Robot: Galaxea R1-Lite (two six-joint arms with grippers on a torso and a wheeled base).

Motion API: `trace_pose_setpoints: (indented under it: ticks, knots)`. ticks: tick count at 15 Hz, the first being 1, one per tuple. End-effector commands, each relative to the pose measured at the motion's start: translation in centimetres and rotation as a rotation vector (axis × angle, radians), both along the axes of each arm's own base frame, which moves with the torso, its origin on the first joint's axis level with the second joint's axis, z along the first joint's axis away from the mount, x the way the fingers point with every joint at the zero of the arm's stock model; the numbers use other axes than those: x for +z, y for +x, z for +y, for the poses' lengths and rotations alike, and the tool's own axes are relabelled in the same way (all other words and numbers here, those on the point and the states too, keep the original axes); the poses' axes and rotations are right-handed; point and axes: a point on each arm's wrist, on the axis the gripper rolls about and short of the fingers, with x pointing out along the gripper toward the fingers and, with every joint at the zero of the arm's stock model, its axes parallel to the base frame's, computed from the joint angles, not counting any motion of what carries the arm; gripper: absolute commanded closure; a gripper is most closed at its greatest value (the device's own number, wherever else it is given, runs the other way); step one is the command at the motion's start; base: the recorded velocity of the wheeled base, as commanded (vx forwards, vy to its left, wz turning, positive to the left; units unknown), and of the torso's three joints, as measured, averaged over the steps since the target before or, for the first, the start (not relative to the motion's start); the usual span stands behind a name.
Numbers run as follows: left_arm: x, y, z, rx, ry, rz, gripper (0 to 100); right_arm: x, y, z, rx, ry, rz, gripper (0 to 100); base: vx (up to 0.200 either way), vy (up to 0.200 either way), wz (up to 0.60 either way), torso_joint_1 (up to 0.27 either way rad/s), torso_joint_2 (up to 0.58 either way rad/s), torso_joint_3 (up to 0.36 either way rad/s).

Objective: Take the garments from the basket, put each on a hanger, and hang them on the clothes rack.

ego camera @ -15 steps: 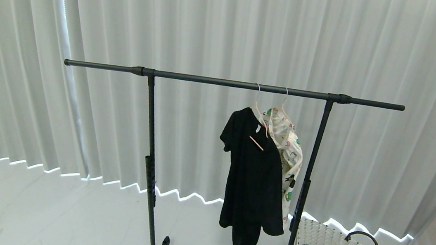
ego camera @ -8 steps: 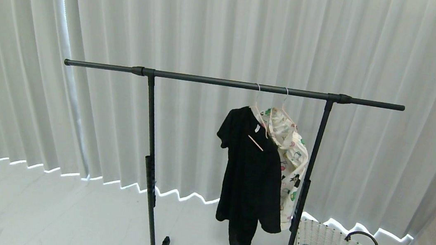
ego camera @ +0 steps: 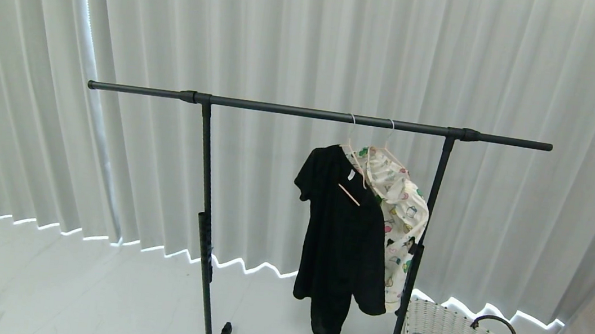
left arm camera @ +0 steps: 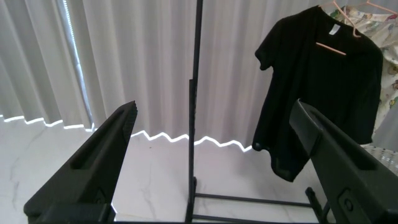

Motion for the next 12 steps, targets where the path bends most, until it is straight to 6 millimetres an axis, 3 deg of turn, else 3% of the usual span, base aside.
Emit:
trace_pose_setpoints:
  ticks: [1, 6, 12]
  knots:
    - [0.01, 0.0, 0.0, 0.0, 0.0, -0.001, 0, 0.04, -0.01, 0.0, -0.001, 0.009, -0.005, 0, 0.0, 0.0, 0.0, 0.0, 0.0, 0.0]
    - [0.01, 0.0, 0.0, 0.002, 0.0, -0.001, 0, -0.35, 0.04, 0.13, 0.058, -0.168, 0.02, 0, 0.0, 0.0, 0.0, 0.0, 0.0, 0.0]
    - [0.02, 0.0, 0.0, 0.0, 0.0, -0.003, 0, -0.37, 0.04, 0.12, 0.053, -0.076, 0.023, 0, 0.0, 0.0, 0.0, 0.0, 0.0, 0.0]
